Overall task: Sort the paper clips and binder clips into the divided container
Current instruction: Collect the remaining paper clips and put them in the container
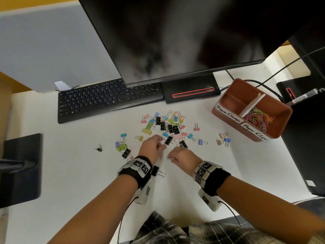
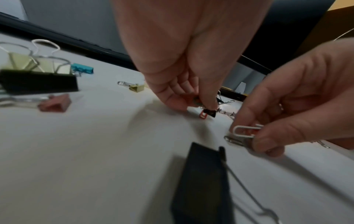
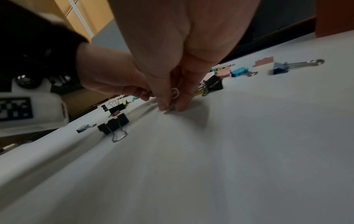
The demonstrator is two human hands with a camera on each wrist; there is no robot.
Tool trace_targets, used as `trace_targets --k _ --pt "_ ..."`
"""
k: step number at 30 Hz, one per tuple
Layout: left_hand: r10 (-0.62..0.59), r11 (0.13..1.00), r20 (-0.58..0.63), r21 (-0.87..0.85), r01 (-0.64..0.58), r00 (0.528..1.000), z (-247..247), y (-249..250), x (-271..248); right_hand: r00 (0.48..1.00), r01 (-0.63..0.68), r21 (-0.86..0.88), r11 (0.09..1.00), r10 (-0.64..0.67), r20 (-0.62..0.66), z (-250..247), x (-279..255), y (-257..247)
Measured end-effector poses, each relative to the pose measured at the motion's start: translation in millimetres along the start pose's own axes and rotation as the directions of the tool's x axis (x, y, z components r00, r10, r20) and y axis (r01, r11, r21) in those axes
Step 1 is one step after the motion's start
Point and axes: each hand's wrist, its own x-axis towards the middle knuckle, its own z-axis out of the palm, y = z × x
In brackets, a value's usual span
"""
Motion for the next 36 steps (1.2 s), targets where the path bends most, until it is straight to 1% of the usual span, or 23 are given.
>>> trace_targets --k 2,3,5,6,10,14,17,20,23,25,27,28,30,31,32,33,35,36 --pt "-0.047 0.998 0.012 0.042 0.047 0.999 3.4 2.9 7.8 1.0 0.001 -0.059 0.998 0.001 0.03 2.0 6.8 -5.4" --pt "-0.053 0.994 0.024 0.098 0.051 0.998 5.0 3.0 12.2 0.999 -0.003 -0.079 0.997 0.007 0.045 2.6 9.6 -6.6" --pt "-0.037 0.978 0.057 0.207 0.024 0.998 5.6 2.7 18.4 0.998 -0.009 -0.093 0.996 0.015 0.059 3.5 13.9 -6.1" --pt "-0.022 0.973 0.07 0.232 0.005 0.997 5.1 2.4 20.3 0.998 -0.011 -0.093 0.996 0.016 0.055 3.4 14.9 -5.5" --pt "0.004 0.964 0.095 0.265 -0.029 0.995 2.7 1.7 23.2 0.999 -0.032 -0.113 0.993 0.035 0.026 1.6 14.0 -3.9" --pt "0.021 0.96 0.083 0.278 -0.043 0.996 5.5 0.6 21.4 0.996 -0.067 -0.174 0.982 0.076 0.048 -0.1 11.0 -1.7" --pt "0.032 0.942 0.097 0.329 -0.062 0.995 7.4 2.0 17.3 0.994 -0.074 -0.219 0.973 0.091 0.067 -0.4 4.3 2.4" --pt "0.024 0.953 0.079 0.298 -0.047 0.997 5.6 4.2 14.4 0.995 -0.054 -0.225 0.973 0.072 0.075 1.3 -2.5 9.2" --pt "-0.027 0.982 0.011 0.185 0.024 1.0 -4.0 8.4 8.6 0.996 -0.028 -0.216 0.976 0.046 0.08 0.8 -9.5 15.9" --pt "-0.043 0.989 -0.035 0.138 0.047 0.998 -16.4 11.9 1.4 0.997 -0.021 -0.197 0.98 0.036 0.072 -4.9 -15.2 22.6" --pt "-0.013 0.991 -0.072 0.135 0.022 0.997 -31.2 22.7 -6.7 1.0 -0.019 -0.15 0.988 0.022 0.017 -20.8 -25.2 32.3" --pt "0.025 0.992 -0.084 0.128 -0.014 0.996 -38.0 33.2 -9.7 1.0 -0.016 -0.116 0.993 0.013 -0.028 -32.4 -31.9 38.6" --pt "0.128 0.988 -0.068 0.099 -0.121 0.989 -42.7 66.3 -9.6 0.989 -0.013 -0.058 0.998 0.004 -0.147 -62.5 -50.3 53.3" --pt "0.183 0.981 -0.041 0.079 -0.179 0.982 -38.6 86.8 -5.9 0.976 -0.035 -0.031 0.999 0.028 -0.217 -79.3 -61.3 61.6" --pt "0.242 0.97 -0.016 0.042 -0.241 0.97 -31.4 109.2 -0.4 0.952 -0.071 0.003 0.997 0.069 -0.297 -96.4 -73.2 70.0" --pt "0.297 0.955 0.005 -0.004 -0.297 0.955 -20.0 132.5 7.0 0.918 -0.108 0.039 0.993 0.115 -0.378 -113.1 -85.9 78.7" --pt "0.399 0.916 0.052 -0.071 -0.395 0.916 13.1 177.8 23.4 0.833 -0.185 0.101 0.977 0.211 -0.512 -142.5 -111.5 98.3" --pt "0.443 0.896 0.074 -0.079 -0.438 0.893 33.0 199.3 30.8 0.788 -0.235 0.13 0.963 0.267 -0.555 -153.6 -122.2 109.2"
